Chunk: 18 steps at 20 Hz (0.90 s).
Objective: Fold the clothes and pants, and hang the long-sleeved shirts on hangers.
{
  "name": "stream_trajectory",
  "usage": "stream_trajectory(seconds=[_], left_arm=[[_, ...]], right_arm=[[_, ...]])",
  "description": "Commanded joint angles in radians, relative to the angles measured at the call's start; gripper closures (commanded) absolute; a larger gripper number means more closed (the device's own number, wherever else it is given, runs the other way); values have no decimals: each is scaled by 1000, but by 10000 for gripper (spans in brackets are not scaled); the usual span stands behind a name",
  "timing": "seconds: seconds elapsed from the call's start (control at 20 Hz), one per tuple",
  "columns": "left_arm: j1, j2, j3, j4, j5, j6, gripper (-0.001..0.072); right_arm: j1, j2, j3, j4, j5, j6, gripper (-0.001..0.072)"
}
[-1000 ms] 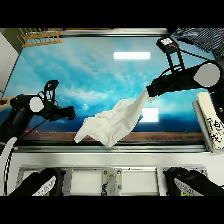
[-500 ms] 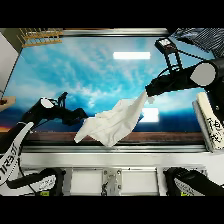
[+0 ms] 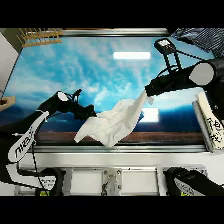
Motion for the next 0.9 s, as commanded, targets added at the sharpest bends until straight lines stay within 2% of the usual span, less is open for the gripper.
stream_trajectory(seconds=[0.0,0.15,0.3,0.5,0.7,0.85], left_arm=[[-12,6,22,-3,-4,1,702],[66,143,99,-3,3,-1,703],[172,349,295,-2,-22,0,703],[232,589,485,-2,-42,1,703],[236,769,554,-2,-108,2,703],[236,867,554,8,-148,-4,703]], right_arm=[[-1,0,0,-12,-3,-1,697],[-2,2,69,-156,-26,-1,697],[-2,2,279,-270,-24,-1,697],[0,32,509,-245,-23,0,697],[0,143,530,-249,-7,0,697],[0,205,530,-253,56,13,697]])
